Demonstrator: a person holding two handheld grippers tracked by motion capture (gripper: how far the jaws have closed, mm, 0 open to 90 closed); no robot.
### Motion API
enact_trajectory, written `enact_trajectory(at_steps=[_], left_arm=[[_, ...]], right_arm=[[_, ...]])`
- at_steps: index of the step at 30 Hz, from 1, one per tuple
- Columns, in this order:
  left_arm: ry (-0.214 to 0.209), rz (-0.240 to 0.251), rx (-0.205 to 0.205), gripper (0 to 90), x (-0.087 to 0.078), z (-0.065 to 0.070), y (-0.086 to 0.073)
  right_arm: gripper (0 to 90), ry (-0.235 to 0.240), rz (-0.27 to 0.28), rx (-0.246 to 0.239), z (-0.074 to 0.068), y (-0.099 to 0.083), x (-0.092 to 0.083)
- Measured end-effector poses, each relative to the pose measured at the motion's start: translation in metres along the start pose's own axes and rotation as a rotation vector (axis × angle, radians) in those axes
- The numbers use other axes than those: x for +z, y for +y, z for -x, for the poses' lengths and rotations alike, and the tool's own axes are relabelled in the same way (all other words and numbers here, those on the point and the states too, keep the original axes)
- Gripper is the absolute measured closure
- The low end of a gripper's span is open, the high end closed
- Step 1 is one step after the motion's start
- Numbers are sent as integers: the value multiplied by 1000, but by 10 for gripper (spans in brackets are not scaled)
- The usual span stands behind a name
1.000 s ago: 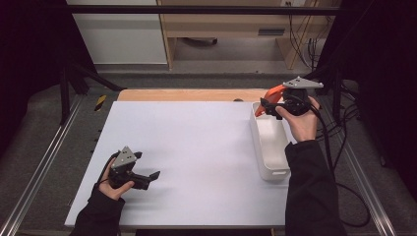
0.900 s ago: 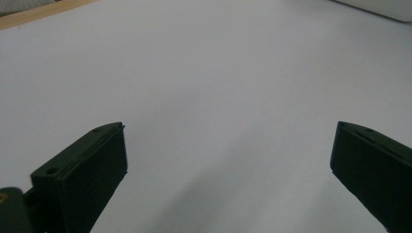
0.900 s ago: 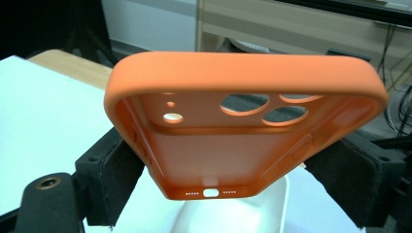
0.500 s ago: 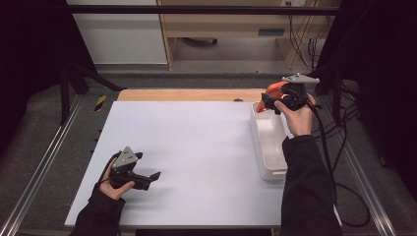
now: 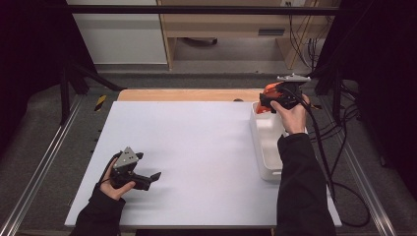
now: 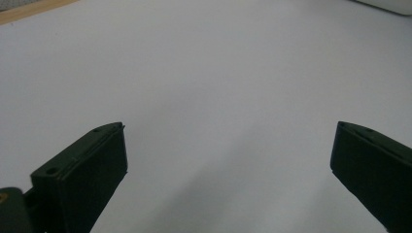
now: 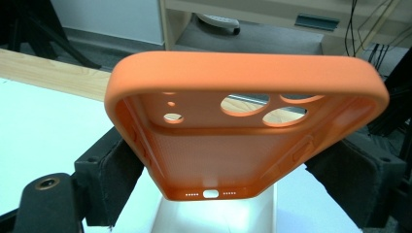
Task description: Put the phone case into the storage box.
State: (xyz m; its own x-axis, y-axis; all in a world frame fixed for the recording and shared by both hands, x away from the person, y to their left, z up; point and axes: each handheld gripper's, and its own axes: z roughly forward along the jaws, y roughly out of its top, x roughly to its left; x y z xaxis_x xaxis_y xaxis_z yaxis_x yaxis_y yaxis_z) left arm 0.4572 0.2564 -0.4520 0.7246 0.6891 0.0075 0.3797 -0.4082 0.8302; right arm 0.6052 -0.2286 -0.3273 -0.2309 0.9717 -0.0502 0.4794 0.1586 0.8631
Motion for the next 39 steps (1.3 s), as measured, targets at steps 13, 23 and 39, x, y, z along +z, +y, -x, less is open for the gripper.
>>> enact_trajectory(at_steps=[13, 23, 39], left_arm=[[-1, -5, 5, 0, 1, 0, -1], [-1, -8, 6, 0, 2, 1, -1], [-4, -16, 13, 0, 4, 1, -1]], right_arm=[[152, -21, -52, 36, 0, 0, 13], [152, -32, -77, 40, 2, 0, 22], [152, -49, -126, 42, -1, -4, 38]])
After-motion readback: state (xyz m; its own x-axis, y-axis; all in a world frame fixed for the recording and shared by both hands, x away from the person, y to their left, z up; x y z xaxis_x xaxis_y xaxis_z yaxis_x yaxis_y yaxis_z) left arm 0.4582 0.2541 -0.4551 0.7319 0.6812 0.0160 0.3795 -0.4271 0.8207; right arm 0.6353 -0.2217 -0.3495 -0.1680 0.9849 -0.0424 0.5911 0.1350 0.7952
